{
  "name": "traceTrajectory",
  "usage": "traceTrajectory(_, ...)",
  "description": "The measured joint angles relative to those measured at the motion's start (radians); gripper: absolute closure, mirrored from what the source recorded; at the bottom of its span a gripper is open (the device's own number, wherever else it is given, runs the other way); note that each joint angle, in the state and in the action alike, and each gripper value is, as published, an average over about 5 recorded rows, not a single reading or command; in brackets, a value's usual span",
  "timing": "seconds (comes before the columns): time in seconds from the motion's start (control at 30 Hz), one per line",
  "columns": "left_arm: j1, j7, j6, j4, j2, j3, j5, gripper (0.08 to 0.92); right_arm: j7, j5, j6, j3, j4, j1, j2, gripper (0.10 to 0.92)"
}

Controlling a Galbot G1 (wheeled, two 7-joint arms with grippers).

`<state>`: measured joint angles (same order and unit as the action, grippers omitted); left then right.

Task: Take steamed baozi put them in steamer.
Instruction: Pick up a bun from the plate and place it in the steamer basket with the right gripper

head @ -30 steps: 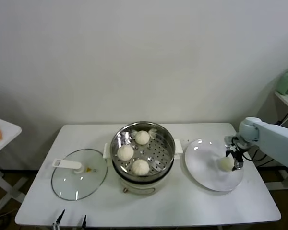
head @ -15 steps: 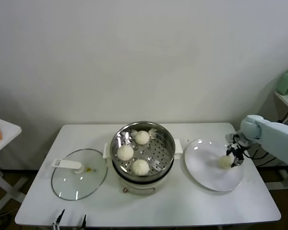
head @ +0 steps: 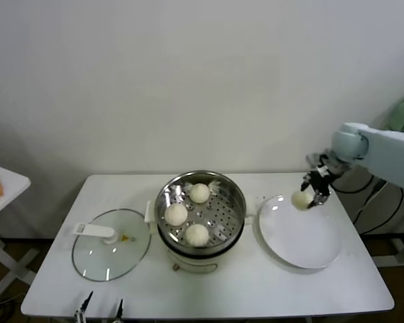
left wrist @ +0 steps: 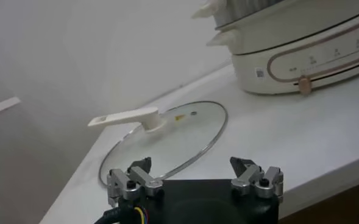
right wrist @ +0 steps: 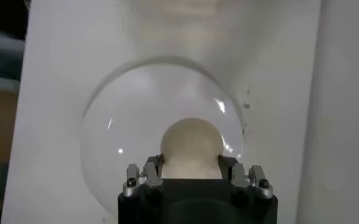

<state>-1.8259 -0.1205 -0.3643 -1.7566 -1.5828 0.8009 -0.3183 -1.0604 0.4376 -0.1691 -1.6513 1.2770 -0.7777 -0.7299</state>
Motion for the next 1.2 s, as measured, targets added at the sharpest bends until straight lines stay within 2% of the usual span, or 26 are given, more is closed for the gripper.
traceTrajectory(0.3, -0.002, 0.000, -0.002, -0.006, 0.005, -0.008, 0.000, 0.177, 0.005, 0.167, -0.050, -0.064, 0.140, -0.206, -0.073, 0.405)
traceTrajectory(0.5, -0.004, 0.000, -0.001, -0.013, 0.006, -0.012, 0.000, 0.177, 0.028, 0.222, -0.088, -0.058, 0.204, -0.245, -0.130, 0.403)
traceTrajectory(0.83, -0.005, 0.000, 0.000, -0.014, 0.007, -0.007, 0.001, 0.177, 0.081, 0.221, -0.138, -0.001, 0.233, -0.176, -0.227, 0.398)
traceTrajectory(1.2, -0.004, -0.001, -0.005, -0.002, 0.005, 0.001, 0.002, 0.177, 0.119, 0.164, -0.152, 0.049, 0.186, -0.050, -0.317, 0.394)
